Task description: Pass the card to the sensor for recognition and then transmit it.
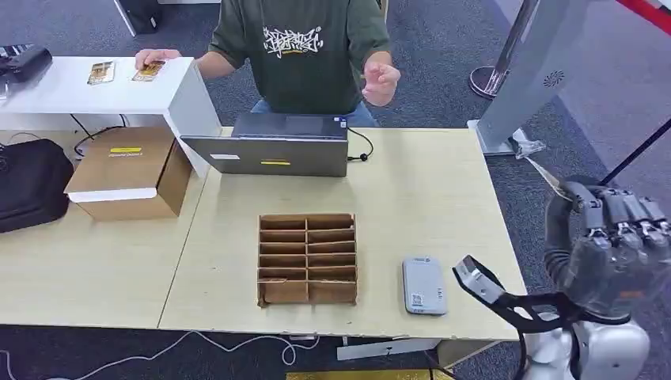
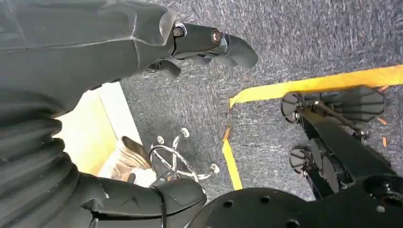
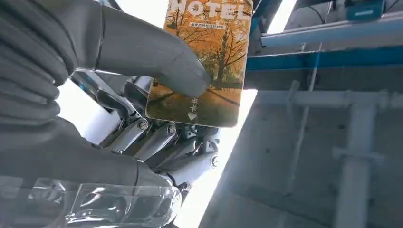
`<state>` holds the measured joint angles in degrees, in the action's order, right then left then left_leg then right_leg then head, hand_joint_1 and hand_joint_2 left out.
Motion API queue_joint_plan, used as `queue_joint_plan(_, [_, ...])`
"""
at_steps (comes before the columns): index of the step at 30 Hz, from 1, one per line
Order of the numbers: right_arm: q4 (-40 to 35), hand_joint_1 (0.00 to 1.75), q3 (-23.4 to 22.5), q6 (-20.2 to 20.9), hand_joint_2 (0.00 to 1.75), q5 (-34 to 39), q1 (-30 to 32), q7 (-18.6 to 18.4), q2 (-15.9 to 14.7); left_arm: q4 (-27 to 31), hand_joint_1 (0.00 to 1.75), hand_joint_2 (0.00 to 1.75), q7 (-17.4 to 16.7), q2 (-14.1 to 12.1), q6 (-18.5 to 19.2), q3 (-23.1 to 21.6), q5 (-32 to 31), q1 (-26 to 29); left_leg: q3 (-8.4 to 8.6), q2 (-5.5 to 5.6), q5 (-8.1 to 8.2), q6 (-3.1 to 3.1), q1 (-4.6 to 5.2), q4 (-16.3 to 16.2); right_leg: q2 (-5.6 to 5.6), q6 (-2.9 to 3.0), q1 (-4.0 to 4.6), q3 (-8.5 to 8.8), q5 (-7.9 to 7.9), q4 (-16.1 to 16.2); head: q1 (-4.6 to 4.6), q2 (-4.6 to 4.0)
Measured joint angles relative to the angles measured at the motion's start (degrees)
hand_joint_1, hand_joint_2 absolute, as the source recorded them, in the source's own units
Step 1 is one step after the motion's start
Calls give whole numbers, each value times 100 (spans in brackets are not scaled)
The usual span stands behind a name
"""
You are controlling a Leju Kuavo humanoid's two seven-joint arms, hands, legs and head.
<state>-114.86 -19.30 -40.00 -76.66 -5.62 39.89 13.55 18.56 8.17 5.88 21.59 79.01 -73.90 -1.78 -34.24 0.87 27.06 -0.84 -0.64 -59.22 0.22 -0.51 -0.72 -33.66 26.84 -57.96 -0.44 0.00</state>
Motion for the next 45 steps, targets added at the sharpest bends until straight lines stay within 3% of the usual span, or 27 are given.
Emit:
queue_joint_plan(3, [9,175,0,-2,175,-428,-132,-103,2,-42,0,175,-2,-42,-20,0,-2,-33,0,1,0,0,0,0,0,0,0,1,0,0,0,-2])
queue_joint_plan(6, [7,175,107,-2,175,-928,-221,-562,7,-81,0,175,-4,-91,-33,0,0,-57,0,2,-1,0,0,0,0,0,0,1,0,0,0,0])
queue_joint_plan(8, [4,175,249,-2,175,-948,-251,-855,-11,-109,0,175,-13,-114,-39,-2,0,-61,1,0,0,0,0,0,1,0,1,0,0,0,0,0])
queue_joint_plan(10, [4,175,328,-2,175,-955,-280,-920,-24,-123,0,175,-13,-129,-48,-2,0,-67,1,1,0,0,0,0,1,0,1,-1,1,0,0,-2])
queue_joint_plan(18, [0,175,354,0,175,-955,-361,-253,-26,-168,0,175,-28,-186,0,0,-2,-66,-1,1,0,0,0,0,1,-1,0,-1,1,0,0,-2])
queue_joint_plan(26, [523,175,339,4,175,-955,-706,-22,-9,-214,0,175,-79,-238,28,-70,0,-61,2,-5,-1,-1,0,0,4,0,0,-2,-1,0,-4,0])
queue_joint_plan(34, [1107,175,341,4,175,-955,-1037,-73,-50,-217,0,175,-111,-258,37,-216,0,-63,2,-4,-1,-1,-1,0,4,1,1,-1,0,0,0,0])
queue_joint_plan(36, [1428,175,448,-2,175,-955,-1176,-655,-296,-241,0,175,-111,-271,57,-284,0,-51,-73,-3,0,7,1,11,1,-3,-1,26,-3,-16,0,0])
queue_joint_plan(37, [1982,175,656,9,175,-957,-1690,-1439,-512,-265,0,175,-111,-304,74,-319,0,-59,-100,-11,-2,4,5,9,12,0,-3,3,-9,-29,13,0])
queue_joint_plan(39, [3377,175,1357,52,175,-968,-3019,-3599,-816,-278,0,175,-120,-343,98,-354,-96,-159,-161,-17,-42,5,23,-4,13,-2,-22,-86,-48,-43,-4,-2])
queue_joint_plan(40, [3844,175,1965,46,175,-972,-3431,-5293,-861,-278,0,175,-120,-374,98,-367,-107,-208,-164,7,-60,4,19,-3,-7,-2,-19,-88,-45,-31,9,-2])
queue_joint_plan(42, [4657,175,3452,39,175,-972,-3997,-7822,-969,-280,0,175,-118,-402,107,-413,-87,-207,-99,39,-70,-11,7,-8,-28,3,-17,-87,-45,-30,2,-2])
queue_joint_plan(43, [5094,175,4426,39,175,-970,-4213,-8076,-1103,-286,0,175,-116,-404,109,-437,-87,-195,-90,45,-82,-23,6,-8,-30,8,-18,-94,-47,-31,-2,-2])
queue_joint_plan(45, [5784,175,6048,31,175,-965,-4540,-7970,-1318,-308,0,175,-114,-411,123,-446,-107,-172,-91,48,-84,-20,-5,-9,-30,10,-5,-93,-48,-32,-7,-2])
